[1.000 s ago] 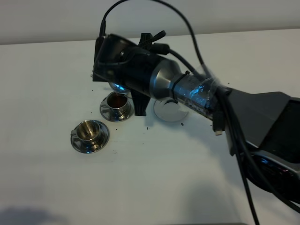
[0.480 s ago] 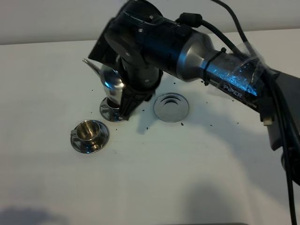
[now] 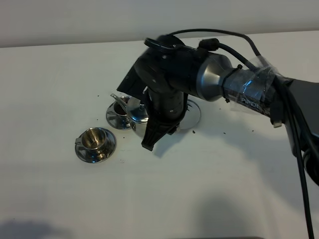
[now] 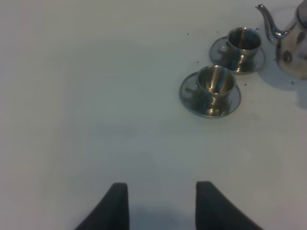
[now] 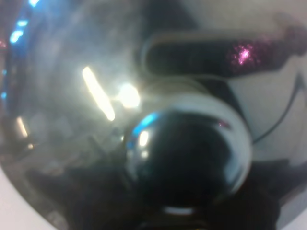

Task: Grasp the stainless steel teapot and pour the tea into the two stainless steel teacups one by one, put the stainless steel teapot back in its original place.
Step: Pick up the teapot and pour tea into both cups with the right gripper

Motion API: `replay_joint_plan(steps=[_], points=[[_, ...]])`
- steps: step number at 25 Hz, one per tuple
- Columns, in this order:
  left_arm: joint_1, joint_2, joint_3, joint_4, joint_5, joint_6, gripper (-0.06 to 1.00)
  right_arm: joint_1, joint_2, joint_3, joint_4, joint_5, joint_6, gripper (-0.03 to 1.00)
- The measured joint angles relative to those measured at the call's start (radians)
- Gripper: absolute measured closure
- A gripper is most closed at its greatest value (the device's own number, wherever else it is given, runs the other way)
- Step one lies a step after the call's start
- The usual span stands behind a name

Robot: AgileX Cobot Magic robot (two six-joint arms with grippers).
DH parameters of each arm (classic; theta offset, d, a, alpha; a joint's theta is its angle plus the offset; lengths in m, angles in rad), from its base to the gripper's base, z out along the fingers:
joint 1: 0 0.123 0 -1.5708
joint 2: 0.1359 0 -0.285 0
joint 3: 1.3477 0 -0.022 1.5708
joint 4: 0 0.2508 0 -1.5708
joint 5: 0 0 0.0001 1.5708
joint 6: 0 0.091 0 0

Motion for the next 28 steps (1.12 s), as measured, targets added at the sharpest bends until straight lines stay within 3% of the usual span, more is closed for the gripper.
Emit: replay_joint_plan(steps=[7, 21, 24, 28], points=[[0.0, 0.0, 0.0, 0.0, 0.0, 0.0, 0.58, -0.006, 0.0, 0.028, 0.015, -0.078, -0.002, 0.79], [0.0, 0.0, 0.0, 0.0, 0.0, 0.0, 0.58, -0.009, -0.011, 0.031, 0.045, -0.04, -0.028, 0.79], [0.0, 0.0, 0.0, 0.0, 0.0, 0.0, 0.58, 0.002, -0.051, 0.031, 0.009, -0.004, -0.061, 0.79], [0.0, 0.0, 0.0, 0.0, 0.0, 0.0, 0.58, 0.073, -0.069, 0.031, -0.134, 0.011, -0.077, 0.79]])
